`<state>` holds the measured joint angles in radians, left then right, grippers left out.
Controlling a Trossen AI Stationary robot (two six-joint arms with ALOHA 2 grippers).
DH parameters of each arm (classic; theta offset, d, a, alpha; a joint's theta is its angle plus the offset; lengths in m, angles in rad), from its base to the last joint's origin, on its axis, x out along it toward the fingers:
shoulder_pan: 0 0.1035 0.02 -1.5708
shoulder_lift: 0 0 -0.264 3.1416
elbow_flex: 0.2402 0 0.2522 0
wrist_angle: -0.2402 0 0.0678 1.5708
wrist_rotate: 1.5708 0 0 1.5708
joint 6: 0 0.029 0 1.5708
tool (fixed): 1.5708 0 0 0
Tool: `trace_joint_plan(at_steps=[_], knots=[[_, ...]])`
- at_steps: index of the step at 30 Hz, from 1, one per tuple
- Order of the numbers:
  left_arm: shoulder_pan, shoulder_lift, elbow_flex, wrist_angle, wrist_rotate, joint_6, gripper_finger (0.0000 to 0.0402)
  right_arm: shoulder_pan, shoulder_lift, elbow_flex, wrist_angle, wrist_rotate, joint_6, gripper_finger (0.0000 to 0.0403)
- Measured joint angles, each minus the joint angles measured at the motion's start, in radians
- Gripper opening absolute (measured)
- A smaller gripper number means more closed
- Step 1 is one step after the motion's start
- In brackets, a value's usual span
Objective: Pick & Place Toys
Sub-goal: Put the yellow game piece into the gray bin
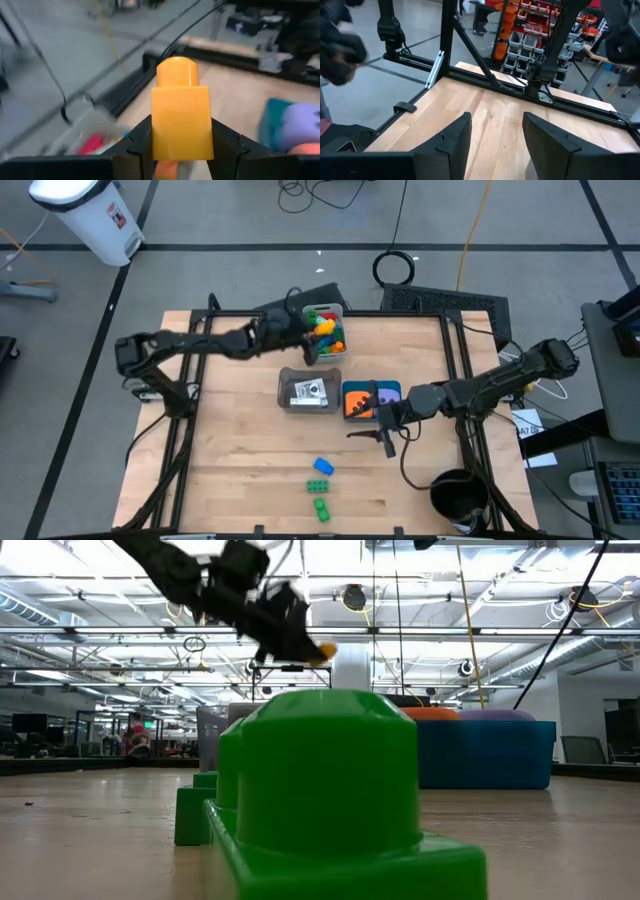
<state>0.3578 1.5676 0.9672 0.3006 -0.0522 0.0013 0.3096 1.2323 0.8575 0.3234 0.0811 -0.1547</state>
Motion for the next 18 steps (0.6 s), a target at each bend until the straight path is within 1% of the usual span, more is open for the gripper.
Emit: trace_joint_plan(at_steps=[2, 5, 8, 11, 13, 16, 18], knots=[[0.059, 0.040, 0.000, -0.004, 0.049, -0.049, 0.0134, -0.002, -0.001, 0.000, 0.001, 0.000, 0.000, 0.0167], [0.116, 0.106, 0.000, 0.019, 0.080, -0.091, 0.0134, -0.008, 0.000, 0.000, -0.002, 0.001, 0.000, 0.0163], [0.152, 0.165, 0.000, 0.039, 0.088, -0.132, 0.0134, -0.010, 0.000, 0.000, -0.002, 0.000, 0.000, 0.0160], [0.178, 0.197, 0.000, 0.052, 0.081, -0.221, 0.0137, -0.011, 0.000, 0.000, -0.003, 0.000, 0.000, 0.0160], [0.191, 0.202, -0.001, 0.037, 0.064, -0.280, 0.0157, -0.011, 0.000, 0.000, -0.005, 0.000, 0.000, 0.0160], [0.199, 0.199, 0.000, 0.035, 0.035, -0.328, 0.0204, -0.011, 0.000, 0.000, -0.013, 0.000, 0.000, 0.0160], [0.200, 0.194, 0.000, 0.033, 0.045, -0.337, 0.0237, -0.011, 0.000, 0.000, -0.012, 0.000, 0.000, 0.0160]])
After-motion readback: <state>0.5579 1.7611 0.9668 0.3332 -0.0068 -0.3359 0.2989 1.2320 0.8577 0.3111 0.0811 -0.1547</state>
